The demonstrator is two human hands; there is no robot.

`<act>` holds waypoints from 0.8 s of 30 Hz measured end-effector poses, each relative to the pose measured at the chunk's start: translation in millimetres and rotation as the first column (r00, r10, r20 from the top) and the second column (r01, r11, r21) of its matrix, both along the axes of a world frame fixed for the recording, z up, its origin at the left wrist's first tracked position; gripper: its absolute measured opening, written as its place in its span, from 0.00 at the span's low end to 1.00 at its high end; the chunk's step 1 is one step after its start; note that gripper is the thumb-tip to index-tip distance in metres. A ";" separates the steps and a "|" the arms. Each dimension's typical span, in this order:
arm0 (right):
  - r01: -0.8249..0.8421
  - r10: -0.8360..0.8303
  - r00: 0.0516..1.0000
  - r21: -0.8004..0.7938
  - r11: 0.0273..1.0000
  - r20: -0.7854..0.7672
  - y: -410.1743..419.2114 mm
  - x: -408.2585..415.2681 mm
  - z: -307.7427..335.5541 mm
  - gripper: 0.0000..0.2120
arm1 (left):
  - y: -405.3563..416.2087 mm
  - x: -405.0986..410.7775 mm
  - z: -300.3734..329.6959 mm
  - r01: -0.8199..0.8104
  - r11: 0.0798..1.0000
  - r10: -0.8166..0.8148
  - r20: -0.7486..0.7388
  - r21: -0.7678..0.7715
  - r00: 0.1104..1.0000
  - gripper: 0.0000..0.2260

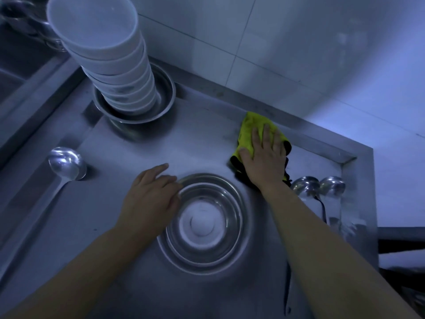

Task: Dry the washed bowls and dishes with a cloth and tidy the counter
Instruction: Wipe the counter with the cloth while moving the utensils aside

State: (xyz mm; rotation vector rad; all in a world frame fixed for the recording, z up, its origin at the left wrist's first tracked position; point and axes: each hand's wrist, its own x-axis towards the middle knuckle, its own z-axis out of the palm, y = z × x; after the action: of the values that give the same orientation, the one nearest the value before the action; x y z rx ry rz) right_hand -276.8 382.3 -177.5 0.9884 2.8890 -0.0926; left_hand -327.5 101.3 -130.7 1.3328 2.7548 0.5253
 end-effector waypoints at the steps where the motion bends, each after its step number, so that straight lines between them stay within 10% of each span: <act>1: 0.009 -0.009 1.000 -0.004 1.000 0.013 -5.3 5.4 1.2 0.31 | -3.9 2.8 1.3 -0.002 1.000 0.002 0.001 0.000 1.000 0.17; 11: -0.134 0.134 0.991 -0.043 0.990 -0.009 -98.8 115.0 12.9 0.30 | -61.5 33.0 11.5 0.025 1.000 -0.024 0.091 -0.011 0.996 0.18; 24: 0.083 -0.077 0.995 -0.099 0.992 0.062 -297.1 214.7 21.4 0.34 | -194.5 53.7 23.7 -0.094 0.996 0.094 0.196 -0.010 0.976 0.12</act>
State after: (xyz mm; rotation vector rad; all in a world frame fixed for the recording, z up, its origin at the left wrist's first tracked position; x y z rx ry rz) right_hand -62.1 85.2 -156.1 1.0706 2.7617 -0.2095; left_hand -273.8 -93.2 -107.0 1.0892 2.6652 0.6251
